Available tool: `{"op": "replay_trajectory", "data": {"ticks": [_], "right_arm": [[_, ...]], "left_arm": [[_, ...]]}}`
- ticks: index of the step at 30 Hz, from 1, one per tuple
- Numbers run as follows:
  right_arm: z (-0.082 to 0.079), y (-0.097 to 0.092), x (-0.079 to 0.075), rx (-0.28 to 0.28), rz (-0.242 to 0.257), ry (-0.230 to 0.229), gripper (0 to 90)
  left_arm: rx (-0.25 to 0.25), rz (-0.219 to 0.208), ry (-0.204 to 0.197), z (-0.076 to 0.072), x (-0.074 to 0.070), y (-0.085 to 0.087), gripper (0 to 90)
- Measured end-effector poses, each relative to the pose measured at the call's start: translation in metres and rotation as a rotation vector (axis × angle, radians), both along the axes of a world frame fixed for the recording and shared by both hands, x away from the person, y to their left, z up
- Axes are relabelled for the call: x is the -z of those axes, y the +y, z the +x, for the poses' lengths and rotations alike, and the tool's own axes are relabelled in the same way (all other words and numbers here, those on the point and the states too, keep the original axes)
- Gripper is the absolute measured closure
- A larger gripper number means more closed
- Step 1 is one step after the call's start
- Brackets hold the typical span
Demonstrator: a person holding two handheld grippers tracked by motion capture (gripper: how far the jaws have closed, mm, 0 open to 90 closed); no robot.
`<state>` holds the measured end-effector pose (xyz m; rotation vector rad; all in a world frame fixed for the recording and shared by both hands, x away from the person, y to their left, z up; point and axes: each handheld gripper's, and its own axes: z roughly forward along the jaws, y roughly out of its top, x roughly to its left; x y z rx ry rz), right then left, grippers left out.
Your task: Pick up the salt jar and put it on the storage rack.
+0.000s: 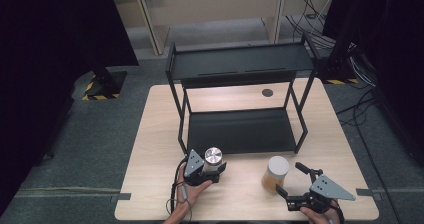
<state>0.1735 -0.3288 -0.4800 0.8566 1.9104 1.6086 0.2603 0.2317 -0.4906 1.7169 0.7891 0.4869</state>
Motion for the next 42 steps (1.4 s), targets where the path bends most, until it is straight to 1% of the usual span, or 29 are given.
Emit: {"op": "replay_trajectory", "data": {"ticks": [1, 2, 3, 6, 12, 17, 18, 20, 27, 34, 42], "right_arm": [[0.0, 0.0, 0.0, 0.0, 0.0, 0.0, 0.4], [0.0, 0.0, 0.0, 0.0, 0.0, 0.0, 0.4], [0.0, 0.0, 0.0, -0.001, -0.001, 0.0, 0.4], [0.0, 0.0, 0.0, -0.002, -0.002, 0.0, 0.4], [0.0, 0.0, 0.0, -0.004, 0.0, 0.0, 0.4], [0.0, -0.001, 0.0, -0.006, 0.002, -0.002, 0.4], [0.0, -0.001, 0.0, -0.006, 0.002, -0.002, 0.4], [0.0, 0.0, 0.0, -0.005, 0.001, -0.002, 0.4], [0.0, 0.0, 0.0, -0.006, 0.001, -0.001, 0.3], [0.0, -0.001, 0.0, -0.005, 0.004, 0.0, 0.4], [0.001, -0.001, 0.0, -0.007, 0.005, -0.003, 0.4]], "left_arm": [[0.0, 0.0, 0.0, 0.0, 0.0, 0.0, 27.9], [0.002, -0.001, 0.001, 0.0, 0.0, 0.0, 27.9], [0.003, 0.0, 0.001, 0.001, 0.0, 0.0, 29.8], [0.0, 0.005, -0.008, -0.001, 0.0, -0.001, 30.4], [0.001, 0.013, -0.009, -0.001, -0.002, -0.002, 30.7], [0.011, -0.004, -0.025, -0.003, -0.004, 0.0, 30.8], [0.017, -0.006, -0.036, -0.004, -0.006, 0.0, 30.8], [0.026, -0.009, -0.039, -0.004, -0.008, 0.001, 30.9], [0.052, -0.012, -0.037, -0.004, -0.014, 0.004, 30.9], [0.058, -0.025, -0.05, -0.005, -0.022, 0.009, 30.9], [0.068, -0.035, -0.053, -0.004, -0.031, 0.015, 30.9]]}}
